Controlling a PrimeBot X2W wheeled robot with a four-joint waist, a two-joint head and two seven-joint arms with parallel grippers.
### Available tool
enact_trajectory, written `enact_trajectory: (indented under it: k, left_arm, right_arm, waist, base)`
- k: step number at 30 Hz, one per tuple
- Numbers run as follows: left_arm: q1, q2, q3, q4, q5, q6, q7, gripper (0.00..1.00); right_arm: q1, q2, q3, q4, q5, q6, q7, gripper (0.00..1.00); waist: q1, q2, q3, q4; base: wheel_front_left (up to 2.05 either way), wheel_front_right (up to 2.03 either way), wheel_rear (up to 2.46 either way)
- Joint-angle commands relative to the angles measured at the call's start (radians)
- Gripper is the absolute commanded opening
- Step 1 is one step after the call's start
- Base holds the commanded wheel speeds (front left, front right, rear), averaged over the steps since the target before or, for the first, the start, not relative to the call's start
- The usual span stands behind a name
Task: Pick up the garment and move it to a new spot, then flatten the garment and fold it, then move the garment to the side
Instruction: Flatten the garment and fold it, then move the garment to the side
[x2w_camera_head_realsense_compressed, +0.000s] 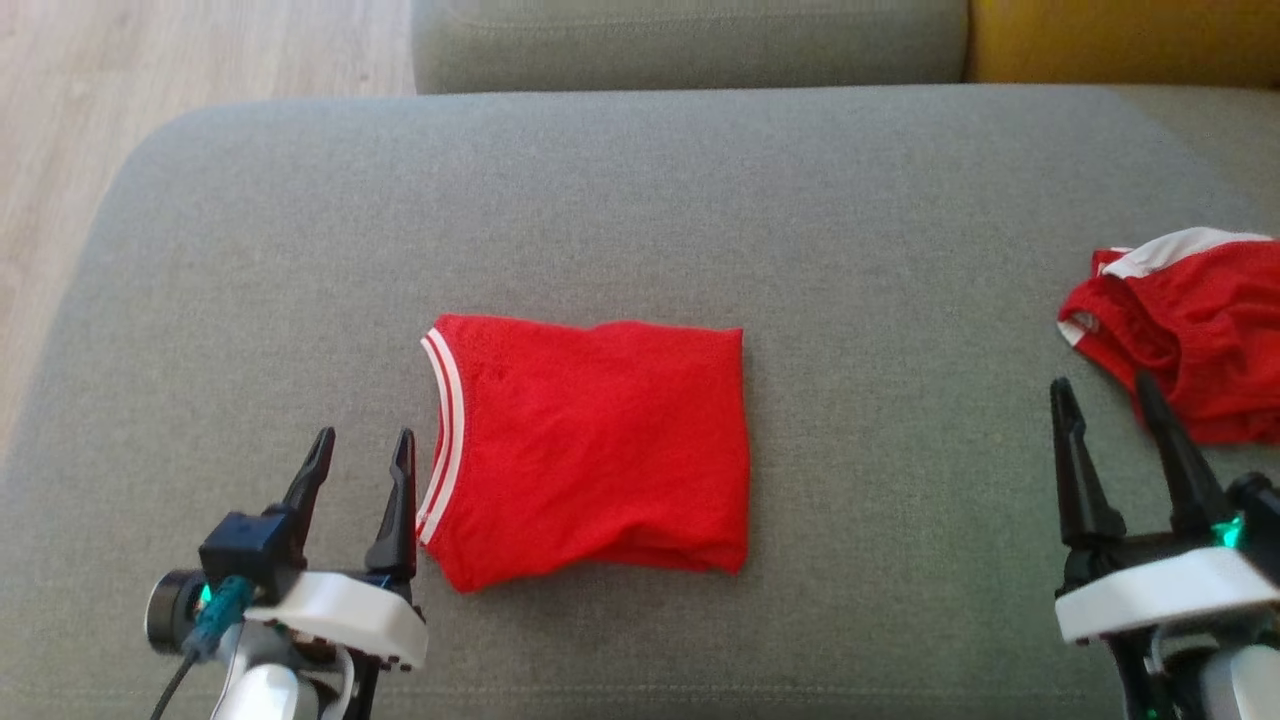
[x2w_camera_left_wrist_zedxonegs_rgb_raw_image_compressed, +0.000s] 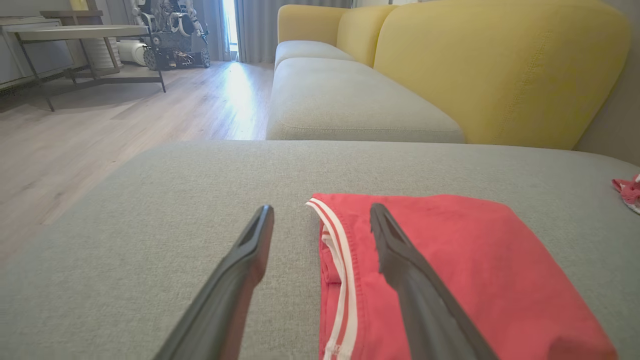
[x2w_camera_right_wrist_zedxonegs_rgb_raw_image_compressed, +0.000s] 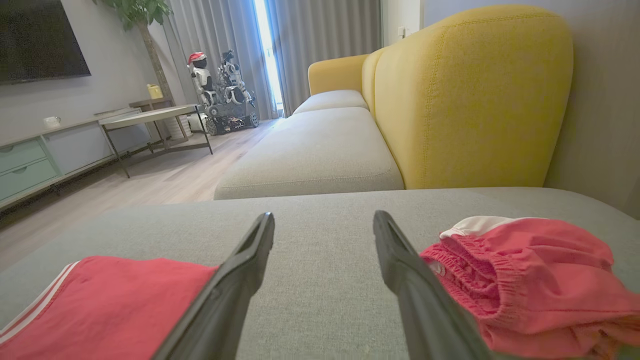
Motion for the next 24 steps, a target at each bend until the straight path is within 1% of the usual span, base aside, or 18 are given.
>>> enact_trajectory:
  k: [1, 9, 24]
  left_arm:
    - [-0.019, 0.019, 0.031, -0.036, -0.009, 0.003, 0.005, 1.0]
    - [0.03, 0.031, 0.036, -0.048, -0.029, 0.008, 0.032, 1.0]
    - [0.057, 0.049, 0.034, -0.069, -0.042, 0.022, 0.055, 1.0]
  right_arm:
    - [-0.003, -0.005, 0.013, -0.041, -0.01, 0.003, 0.006, 1.0]
    - [0.052, 0.01, 0.022, -0.058, -0.02, 0.003, 0.025, 1.0]
    - [0.076, 0.014, 0.025, -0.07, -0.039, 0.003, 0.052, 1.0]
  waist:
    - [0.0, 0.0, -0.015, -0.002]
    - [0.0, 0.0, -0.069, -0.011]
    - [0.0, 0.0, -0.09, -0.009]
  base:
    - [0.0, 0.0, 0.0]
    - [0.0, 0.0, 0.0]
    - [0.0, 0.0, 0.0]
